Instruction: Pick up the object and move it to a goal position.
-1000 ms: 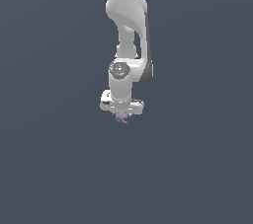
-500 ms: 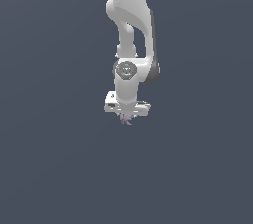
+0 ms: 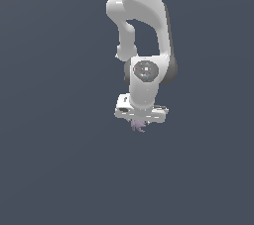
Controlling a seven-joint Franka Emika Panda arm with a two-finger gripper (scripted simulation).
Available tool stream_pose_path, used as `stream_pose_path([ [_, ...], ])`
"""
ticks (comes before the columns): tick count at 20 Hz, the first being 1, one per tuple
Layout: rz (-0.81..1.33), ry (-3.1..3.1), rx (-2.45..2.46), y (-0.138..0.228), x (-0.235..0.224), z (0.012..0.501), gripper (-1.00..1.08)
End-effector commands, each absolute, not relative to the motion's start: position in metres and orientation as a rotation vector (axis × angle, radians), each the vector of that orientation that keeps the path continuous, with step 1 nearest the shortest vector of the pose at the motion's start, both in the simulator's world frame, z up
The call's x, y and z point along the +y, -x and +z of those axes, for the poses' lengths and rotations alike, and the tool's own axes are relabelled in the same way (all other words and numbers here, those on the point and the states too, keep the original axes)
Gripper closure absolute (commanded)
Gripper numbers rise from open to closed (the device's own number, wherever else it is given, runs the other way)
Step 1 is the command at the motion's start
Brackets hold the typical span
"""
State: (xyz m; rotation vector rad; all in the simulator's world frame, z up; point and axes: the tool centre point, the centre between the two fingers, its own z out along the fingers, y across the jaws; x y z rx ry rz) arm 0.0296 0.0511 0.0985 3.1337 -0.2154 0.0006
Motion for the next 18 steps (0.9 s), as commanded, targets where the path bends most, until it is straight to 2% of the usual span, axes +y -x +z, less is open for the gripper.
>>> stream_pose_path([
  [1, 0.000, -3.133, -0.216, -0.043, 0.065, 0.109, 1.08],
  [18, 0.000, -3.133, -0.216, -0.113, 0.134, 0.162, 1.08],
])
